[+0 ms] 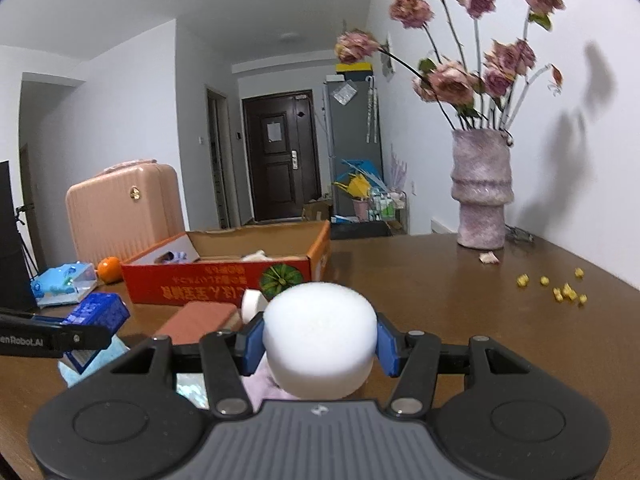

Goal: Organize soft objects
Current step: 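Lift the white sponge and handkerchief pack toward the cardboard box, then lower the handkerchief pack into the box with the left tool while the right tool releases the white sponge there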

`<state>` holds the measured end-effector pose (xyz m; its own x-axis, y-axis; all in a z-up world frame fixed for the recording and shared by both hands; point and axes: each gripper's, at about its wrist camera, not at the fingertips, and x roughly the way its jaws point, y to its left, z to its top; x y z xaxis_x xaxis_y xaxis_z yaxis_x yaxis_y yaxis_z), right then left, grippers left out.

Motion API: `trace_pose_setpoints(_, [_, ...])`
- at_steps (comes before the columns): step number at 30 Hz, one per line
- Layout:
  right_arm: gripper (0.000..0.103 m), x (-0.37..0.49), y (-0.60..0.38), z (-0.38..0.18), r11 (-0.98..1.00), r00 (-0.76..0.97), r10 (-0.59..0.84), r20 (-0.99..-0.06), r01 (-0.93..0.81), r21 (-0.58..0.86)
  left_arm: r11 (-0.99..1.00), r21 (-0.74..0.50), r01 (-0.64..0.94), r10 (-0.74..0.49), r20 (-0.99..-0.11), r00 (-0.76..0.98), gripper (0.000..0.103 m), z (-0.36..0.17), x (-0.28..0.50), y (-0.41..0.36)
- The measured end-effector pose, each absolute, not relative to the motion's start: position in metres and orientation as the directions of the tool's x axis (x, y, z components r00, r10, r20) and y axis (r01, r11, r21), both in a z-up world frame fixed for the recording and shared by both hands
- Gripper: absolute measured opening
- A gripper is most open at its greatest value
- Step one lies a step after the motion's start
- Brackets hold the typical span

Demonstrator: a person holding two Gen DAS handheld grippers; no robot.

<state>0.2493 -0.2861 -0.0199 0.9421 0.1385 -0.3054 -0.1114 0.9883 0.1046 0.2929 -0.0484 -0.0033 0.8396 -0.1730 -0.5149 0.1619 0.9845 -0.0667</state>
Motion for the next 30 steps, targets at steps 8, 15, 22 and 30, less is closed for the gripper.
trace_pose_setpoints(8, [0.054, 0.272, -0.264, -0.001, 0.985, 0.945, 0.169, -0.279, -0.155, 0.074, 0.986, -0.043, 0.161, -0.162, -0.462, 0.872, 0.052, 0.016, 0.298, -0.035])
trace_pose_setpoints(15, [0.054, 0.295, -0.241, 0.013, 0.979, 0.944, 0.205, -0.258, -0.196, 0.059, 0.988, -0.027, 0.15, -0.147, -0.438, 0.887, 0.052, 0.027, 0.311, -0.028])
trace_pose_setpoints(22, [0.054, 0.322, -0.221, 0.025, 0.973, 0.942, 0.229, -0.246, -0.222, 0.054, 0.991, -0.041, 0.129, -0.134, -0.424, 0.896, 0.052, 0.035, 0.33, -0.018])
trace_pose_setpoints(30, [0.054, 0.358, -0.207, 0.034, 0.971, 0.938, 0.24, -0.249, -0.232, 0.064, 0.993, -0.068, 0.092, -0.112, -0.403, 0.909, 0.052, 0.047, 0.358, -0.01])
